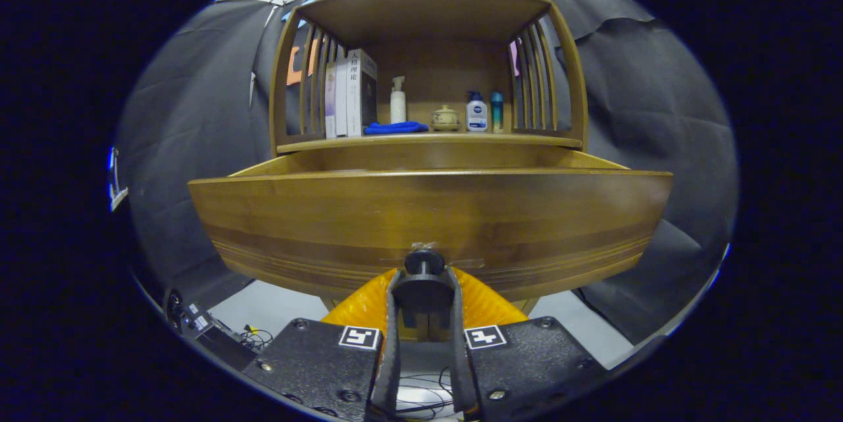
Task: Pull open the drawer, take out the items inside it, and place them on the countertop above the cabinet.
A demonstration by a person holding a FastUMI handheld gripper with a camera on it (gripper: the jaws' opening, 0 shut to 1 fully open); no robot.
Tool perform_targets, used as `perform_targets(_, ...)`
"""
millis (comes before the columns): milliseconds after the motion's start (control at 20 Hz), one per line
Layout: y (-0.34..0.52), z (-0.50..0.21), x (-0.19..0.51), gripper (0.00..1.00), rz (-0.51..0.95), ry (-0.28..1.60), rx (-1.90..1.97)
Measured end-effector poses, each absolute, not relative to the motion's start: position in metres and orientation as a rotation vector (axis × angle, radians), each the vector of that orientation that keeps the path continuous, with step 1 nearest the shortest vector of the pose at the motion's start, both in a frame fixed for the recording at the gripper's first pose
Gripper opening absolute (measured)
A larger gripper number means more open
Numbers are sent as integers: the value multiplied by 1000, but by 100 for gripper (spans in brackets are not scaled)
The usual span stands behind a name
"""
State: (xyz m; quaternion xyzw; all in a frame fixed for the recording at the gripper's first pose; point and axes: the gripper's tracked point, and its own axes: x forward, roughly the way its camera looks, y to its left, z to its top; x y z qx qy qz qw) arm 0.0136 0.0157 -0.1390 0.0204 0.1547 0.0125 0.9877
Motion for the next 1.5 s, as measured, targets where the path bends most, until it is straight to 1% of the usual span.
perform_targets(150, 16, -139, 11, 36, 46, 341, 53)
perform_targets(200, 16, -139, 9, 44, 67, 345, 69)
perform_targets(350, -7, -131, -2, 74, 47, 363, 101)
perform_targets(450, -6, -129, -8, 93, 71, 397, 142)
perform_targets(500, -7, -125, -12, 100, 77, 413, 156)
perform_targets(800, -4, -58, -18, 100, 135, 358, 182)
perform_targets(1050, -24, 6, 28, 100, 74, 352, 185)
perform_targets(1300, -9, 57, 89, 100, 107, 416, 219)
perform_targets(1350, -10, 58, 101, 100, 77, 456, 205)
perform_targets(1500, 5, 40, 128, 100, 77, 596, 159)
